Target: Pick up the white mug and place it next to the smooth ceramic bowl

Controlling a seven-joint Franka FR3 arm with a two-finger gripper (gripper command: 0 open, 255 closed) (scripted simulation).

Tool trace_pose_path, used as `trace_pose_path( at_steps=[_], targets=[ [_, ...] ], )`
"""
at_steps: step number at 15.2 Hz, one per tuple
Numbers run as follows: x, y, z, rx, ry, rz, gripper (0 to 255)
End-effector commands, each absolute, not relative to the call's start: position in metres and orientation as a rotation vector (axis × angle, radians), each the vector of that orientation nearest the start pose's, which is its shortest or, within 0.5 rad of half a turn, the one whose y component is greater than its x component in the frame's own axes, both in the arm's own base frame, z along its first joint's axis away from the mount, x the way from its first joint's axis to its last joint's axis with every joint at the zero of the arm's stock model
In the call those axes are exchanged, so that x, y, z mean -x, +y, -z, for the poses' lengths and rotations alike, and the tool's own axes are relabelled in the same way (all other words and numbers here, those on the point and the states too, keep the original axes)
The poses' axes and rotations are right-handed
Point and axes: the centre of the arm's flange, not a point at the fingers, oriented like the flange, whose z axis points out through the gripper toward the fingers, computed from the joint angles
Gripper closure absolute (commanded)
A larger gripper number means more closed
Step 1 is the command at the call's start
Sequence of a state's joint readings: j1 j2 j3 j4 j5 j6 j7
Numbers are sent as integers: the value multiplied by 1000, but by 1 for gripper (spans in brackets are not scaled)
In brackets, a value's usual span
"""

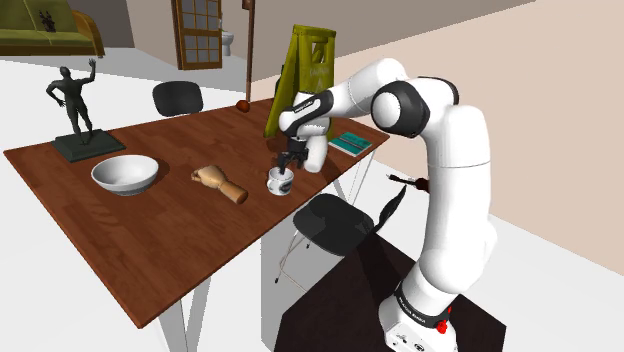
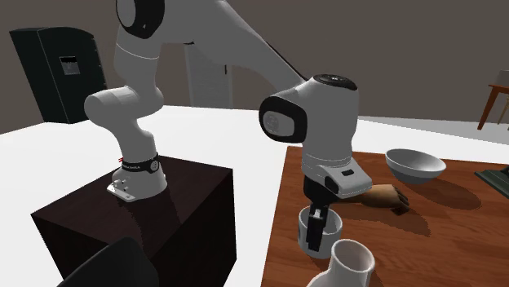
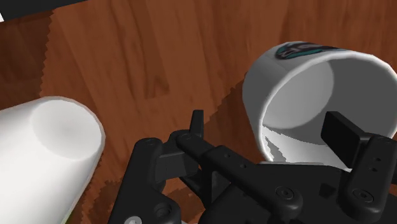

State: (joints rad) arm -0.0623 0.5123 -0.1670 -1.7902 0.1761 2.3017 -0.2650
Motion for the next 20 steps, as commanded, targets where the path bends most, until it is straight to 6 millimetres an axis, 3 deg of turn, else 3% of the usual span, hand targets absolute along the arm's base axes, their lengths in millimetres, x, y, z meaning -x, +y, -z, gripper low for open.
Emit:
trace_pose_path(
  at_steps=[1, 4, 12, 13, 20],
  targets=[
    [-642, -138, -259, 3094, 92, 33, 0],
    [-643, -137, -240, 3094, 92, 33, 0],
    [-643, -137, -240, 3094, 92, 33, 0],
    [-643, -137, -240, 3094, 92, 33, 255],
    [-643, -137, -240, 3094, 92, 33, 255]
  ],
)
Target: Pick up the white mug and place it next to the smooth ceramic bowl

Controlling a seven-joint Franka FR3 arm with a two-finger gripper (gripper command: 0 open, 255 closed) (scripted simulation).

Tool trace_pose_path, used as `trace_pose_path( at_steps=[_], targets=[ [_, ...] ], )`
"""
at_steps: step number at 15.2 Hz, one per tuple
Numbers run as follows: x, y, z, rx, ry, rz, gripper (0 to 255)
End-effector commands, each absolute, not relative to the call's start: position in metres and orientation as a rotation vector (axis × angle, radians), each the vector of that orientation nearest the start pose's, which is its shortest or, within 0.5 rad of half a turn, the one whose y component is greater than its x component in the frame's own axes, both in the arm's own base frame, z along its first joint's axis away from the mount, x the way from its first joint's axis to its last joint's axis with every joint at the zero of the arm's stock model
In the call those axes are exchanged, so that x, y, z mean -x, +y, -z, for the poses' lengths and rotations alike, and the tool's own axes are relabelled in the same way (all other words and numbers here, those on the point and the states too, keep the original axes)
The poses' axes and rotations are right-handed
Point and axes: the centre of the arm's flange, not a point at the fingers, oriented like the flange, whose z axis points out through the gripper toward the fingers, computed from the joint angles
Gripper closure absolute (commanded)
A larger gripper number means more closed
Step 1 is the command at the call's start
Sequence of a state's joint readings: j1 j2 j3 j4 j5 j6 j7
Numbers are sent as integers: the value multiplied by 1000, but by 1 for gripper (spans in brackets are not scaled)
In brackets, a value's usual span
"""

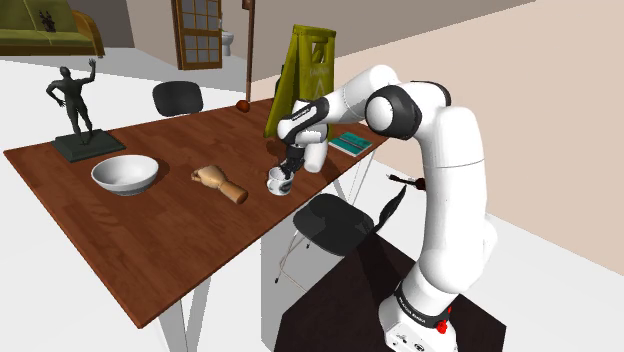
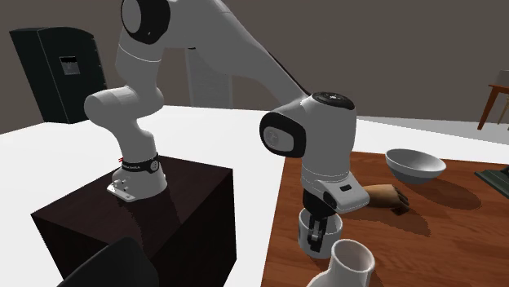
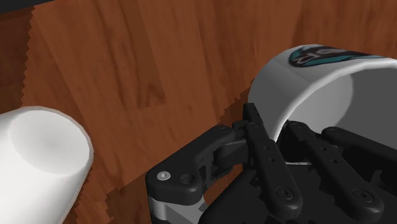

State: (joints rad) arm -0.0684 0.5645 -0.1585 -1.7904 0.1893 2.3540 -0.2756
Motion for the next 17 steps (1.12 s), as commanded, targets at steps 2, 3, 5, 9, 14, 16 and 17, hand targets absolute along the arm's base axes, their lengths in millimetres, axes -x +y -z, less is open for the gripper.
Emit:
trace_pose_path(
  at_steps=[2, 3, 5, 9, 14, 16, 17],
  targets=[
    [-643, -137, -240, 3094, 92, 33, 255],
    [-643, -137, -245, 3094, 92, 33, 255],
    [-643, -137, -256, 3094, 92, 33, 255],
    [-643, -137, -277, 3094, 92, 33, 255],
    [-643, -137, -303, 3094, 92, 33, 255],
    [-643, -137, -314, 3094, 92, 33, 255],
    [-643, -137, -319, 3094, 92, 33, 255]
  ],
)
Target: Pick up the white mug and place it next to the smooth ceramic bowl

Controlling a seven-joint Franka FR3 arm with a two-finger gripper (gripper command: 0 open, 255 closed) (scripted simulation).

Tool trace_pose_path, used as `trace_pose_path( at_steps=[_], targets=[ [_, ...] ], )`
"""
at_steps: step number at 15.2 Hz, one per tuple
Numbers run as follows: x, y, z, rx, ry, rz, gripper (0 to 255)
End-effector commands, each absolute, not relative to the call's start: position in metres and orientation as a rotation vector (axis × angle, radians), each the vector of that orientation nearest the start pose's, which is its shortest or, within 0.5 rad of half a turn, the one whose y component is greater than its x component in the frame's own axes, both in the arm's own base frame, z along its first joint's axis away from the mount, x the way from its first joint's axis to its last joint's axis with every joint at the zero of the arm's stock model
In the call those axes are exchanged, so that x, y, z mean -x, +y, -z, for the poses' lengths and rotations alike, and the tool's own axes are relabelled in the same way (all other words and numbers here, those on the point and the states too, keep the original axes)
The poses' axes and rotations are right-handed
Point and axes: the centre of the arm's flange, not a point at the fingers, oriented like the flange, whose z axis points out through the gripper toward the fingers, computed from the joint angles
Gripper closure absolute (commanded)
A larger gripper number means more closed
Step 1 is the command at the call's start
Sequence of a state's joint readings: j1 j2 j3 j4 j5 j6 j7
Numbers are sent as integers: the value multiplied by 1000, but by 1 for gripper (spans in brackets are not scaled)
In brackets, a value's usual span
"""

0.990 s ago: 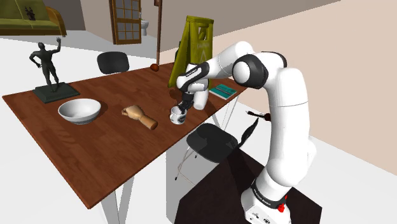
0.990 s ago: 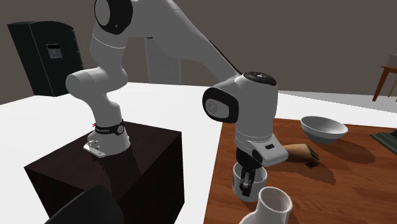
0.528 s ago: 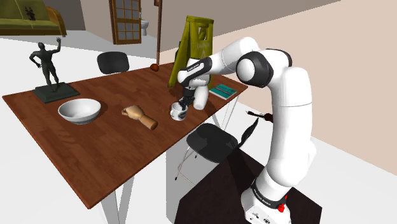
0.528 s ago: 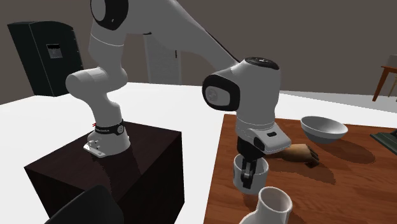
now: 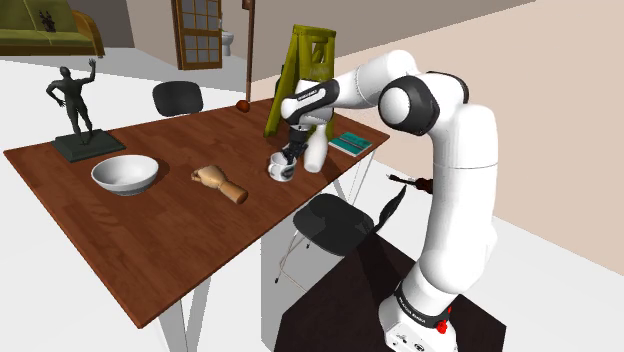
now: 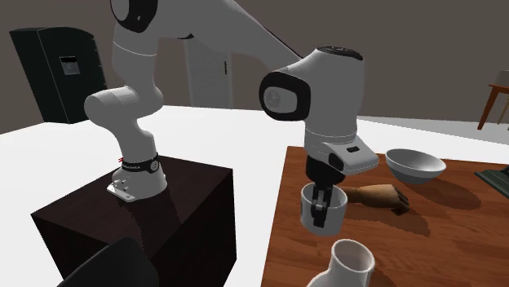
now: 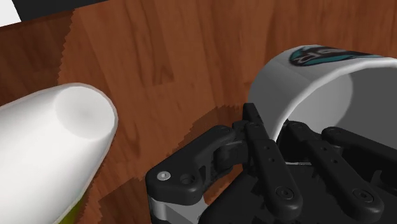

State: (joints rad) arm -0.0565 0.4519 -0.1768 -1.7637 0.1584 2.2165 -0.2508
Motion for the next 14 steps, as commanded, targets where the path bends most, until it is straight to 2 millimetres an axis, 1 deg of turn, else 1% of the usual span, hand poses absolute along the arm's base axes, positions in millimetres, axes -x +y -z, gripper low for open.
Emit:
trace_pose_path(
  at_steps=[1, 14],
  targets=[
    [-643, -137, -324, 3094, 92, 33, 255],
    [-643, -137, -393, 3094, 92, 33, 255]
  ],
)
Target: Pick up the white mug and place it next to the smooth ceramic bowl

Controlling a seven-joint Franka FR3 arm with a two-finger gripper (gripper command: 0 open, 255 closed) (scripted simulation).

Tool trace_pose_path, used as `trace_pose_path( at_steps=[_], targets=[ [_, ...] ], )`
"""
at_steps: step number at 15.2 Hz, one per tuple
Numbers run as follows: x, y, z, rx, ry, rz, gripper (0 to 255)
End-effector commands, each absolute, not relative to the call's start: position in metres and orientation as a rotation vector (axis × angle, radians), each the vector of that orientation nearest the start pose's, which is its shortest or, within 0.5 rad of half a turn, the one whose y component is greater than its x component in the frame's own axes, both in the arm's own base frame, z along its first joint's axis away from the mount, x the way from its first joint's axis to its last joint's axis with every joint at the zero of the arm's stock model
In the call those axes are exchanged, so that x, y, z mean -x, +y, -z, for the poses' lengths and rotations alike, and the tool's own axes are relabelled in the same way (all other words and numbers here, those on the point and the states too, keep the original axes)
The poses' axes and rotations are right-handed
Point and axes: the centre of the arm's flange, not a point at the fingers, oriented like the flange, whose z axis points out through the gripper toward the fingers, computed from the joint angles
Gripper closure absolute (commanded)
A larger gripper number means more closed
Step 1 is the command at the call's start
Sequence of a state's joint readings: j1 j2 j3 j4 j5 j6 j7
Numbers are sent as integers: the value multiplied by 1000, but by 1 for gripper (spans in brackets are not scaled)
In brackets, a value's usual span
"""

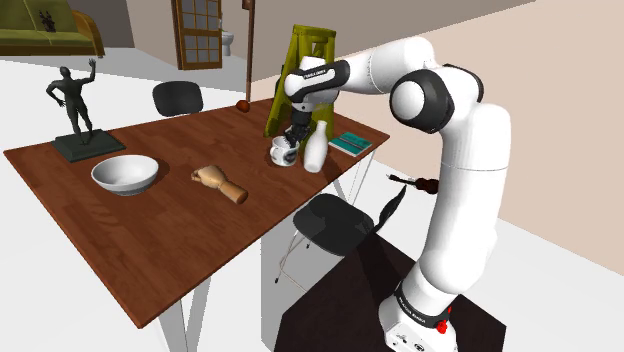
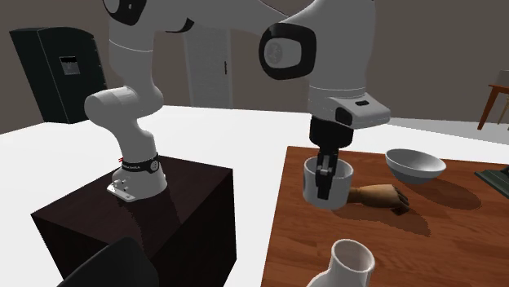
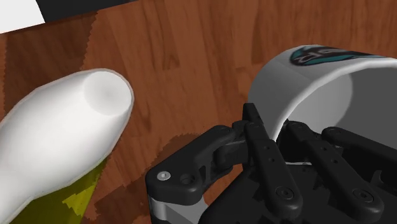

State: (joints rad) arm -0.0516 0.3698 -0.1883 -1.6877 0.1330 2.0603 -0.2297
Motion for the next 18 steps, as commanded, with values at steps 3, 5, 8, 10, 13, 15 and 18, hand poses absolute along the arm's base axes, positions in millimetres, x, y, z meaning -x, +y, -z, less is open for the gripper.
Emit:
trace_pose_path(
  at_steps=[3, 5, 8, 10, 13, 15, 18],
  targets=[
    [-647, -111, -393, 3094, 92, 33, 255],
    [-652, -85, -393, 3094, 92, 33, 255],
    [-658, -46, -393, 3094, 92, 33, 255],
    [-662, -20, -393, 3094, 92, 33, 255],
    [-669, 19, -393, 3094, 92, 33, 255],
    [-673, 45, -393, 3094, 92, 33, 255],
    [-680, 84, -393, 3094, 92, 33, 255]
  ],
)
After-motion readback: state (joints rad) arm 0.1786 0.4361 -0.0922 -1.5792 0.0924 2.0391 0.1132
